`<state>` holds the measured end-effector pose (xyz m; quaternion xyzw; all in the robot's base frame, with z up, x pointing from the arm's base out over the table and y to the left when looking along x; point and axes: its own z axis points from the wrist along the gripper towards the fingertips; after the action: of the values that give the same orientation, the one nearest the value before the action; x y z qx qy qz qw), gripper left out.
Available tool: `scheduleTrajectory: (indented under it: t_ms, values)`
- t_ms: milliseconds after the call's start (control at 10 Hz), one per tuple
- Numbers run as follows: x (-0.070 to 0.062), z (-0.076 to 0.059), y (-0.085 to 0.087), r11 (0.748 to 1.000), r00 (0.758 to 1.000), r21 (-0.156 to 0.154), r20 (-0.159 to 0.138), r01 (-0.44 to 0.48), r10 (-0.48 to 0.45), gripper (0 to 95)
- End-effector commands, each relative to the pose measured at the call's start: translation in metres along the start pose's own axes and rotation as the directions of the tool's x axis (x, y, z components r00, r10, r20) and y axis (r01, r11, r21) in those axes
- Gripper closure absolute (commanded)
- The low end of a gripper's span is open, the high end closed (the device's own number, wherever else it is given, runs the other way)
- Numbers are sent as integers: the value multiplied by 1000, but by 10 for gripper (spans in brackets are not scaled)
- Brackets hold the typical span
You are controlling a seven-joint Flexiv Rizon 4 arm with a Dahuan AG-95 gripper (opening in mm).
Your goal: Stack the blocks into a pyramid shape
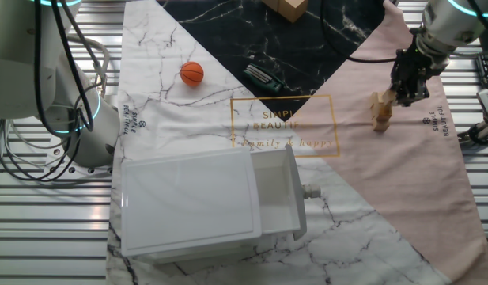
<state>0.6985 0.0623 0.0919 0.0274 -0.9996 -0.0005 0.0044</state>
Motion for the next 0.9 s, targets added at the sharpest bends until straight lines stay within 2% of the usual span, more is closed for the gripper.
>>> scheduleTrajectory:
  t_ms: [100,900]
  values:
    - [-1,0,0,1000,1000,0,-1,-6,6,950]
    - [0,2,0,1000,1000,-12,-7,-24,24,950]
